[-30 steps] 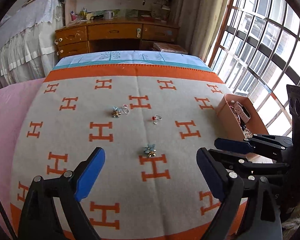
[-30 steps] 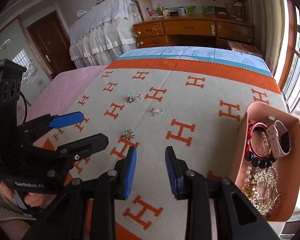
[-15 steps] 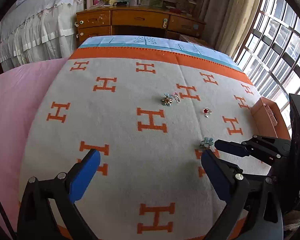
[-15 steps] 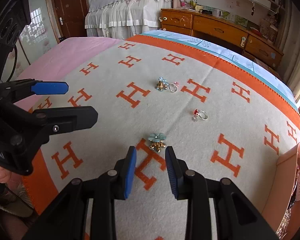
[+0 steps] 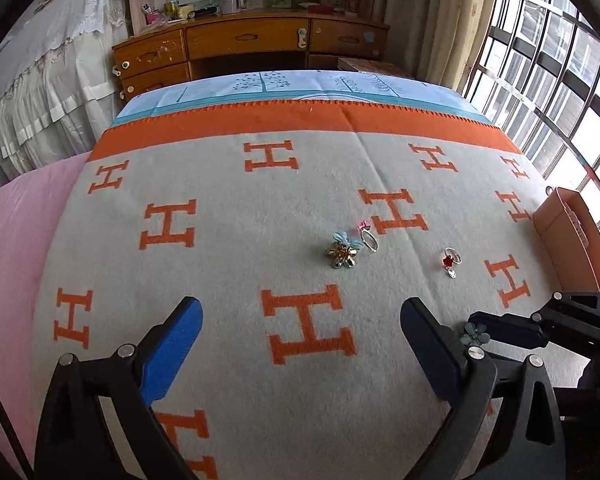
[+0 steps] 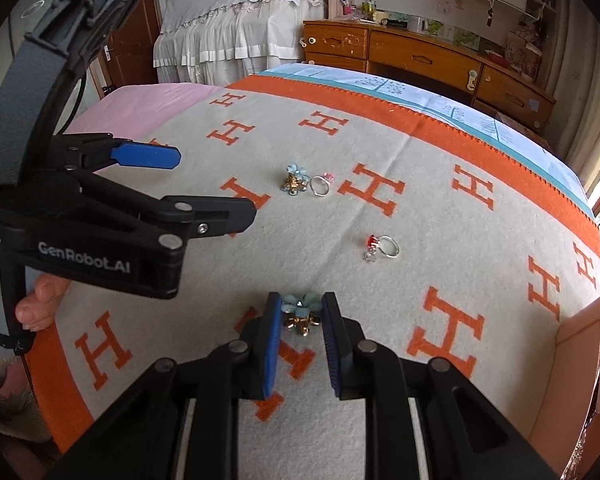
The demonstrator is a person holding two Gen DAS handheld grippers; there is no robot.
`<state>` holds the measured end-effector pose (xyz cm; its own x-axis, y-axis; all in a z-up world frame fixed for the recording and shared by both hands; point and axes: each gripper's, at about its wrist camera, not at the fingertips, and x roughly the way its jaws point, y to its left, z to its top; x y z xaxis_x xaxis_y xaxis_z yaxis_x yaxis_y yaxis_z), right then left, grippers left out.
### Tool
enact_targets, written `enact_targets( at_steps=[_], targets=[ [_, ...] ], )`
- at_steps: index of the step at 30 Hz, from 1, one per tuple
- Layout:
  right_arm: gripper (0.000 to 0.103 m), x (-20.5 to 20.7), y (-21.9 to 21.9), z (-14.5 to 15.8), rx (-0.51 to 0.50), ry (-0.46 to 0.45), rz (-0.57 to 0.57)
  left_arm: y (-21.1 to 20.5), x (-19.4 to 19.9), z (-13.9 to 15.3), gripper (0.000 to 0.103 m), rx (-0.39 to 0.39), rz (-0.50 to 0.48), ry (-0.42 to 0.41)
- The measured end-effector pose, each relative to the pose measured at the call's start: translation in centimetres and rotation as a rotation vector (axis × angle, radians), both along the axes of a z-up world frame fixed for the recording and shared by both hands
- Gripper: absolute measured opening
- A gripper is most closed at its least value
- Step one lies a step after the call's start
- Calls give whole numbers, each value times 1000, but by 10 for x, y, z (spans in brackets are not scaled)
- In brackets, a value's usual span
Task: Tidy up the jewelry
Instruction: 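Grasp a blue flower brooch with the right gripper while the left grasps the other, then carry both flower brooches into the pink box and open both grippers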
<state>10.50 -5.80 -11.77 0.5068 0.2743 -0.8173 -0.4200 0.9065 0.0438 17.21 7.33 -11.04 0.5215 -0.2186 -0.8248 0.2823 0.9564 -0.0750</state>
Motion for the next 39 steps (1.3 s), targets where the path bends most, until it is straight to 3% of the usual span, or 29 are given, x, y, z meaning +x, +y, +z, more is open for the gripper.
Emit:
enact_targets(
  at_steps=[4, 13, 19, 21, 25, 29, 39],
  targets=[
    [20, 2, -12, 0, 16, 3, -34, -7, 21, -12, 71, 8, -27, 16],
    [20, 2, -21, -1, 63, 9, -58, -22, 34, -14, 60, 47, -74, -22],
    [20, 1, -23, -1, 77, 11, -63, -32, 33, -12, 35, 38, -103, -34],
    [20, 1, -24, -1, 83, 12, -66, -34, 31, -12, 18, 38, -113, -39],
    [20, -3, -26, -1, 92, 17, -71, -34, 28, -11, 18, 39, -98, -37],
    [20, -11, -31, 6, 114, 8, -67, -29, 19, -4, 18, -9, -81, -2],
    [20, -52, -54, 45, 131, -127, -85, -57, -47, 44, 18, -92, -159, -22]
  ],
)
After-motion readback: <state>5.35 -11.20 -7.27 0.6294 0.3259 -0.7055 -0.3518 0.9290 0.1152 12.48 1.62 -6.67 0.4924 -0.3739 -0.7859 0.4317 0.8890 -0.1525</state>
